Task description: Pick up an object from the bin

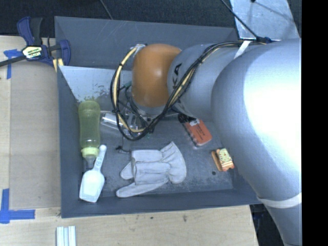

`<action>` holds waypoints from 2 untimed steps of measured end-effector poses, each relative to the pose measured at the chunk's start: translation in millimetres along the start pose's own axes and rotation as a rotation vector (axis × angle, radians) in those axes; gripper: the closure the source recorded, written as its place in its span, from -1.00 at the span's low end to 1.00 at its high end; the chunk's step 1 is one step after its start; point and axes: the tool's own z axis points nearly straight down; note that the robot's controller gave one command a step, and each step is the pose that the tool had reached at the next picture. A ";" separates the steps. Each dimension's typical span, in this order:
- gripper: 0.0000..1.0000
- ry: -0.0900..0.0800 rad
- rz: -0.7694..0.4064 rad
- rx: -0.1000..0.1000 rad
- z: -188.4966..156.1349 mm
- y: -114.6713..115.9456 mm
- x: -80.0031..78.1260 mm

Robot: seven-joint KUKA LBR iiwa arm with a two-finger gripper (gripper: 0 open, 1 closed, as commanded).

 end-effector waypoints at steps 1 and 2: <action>1.00 0.000 0.260 0.000 -2.5 4.4 13.3; 1.00 0.000 0.260 0.000 -2.5 4.4 13.3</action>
Offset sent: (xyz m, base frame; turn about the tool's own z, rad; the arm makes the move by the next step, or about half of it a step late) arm 0.0000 0.0000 0.0000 0.0000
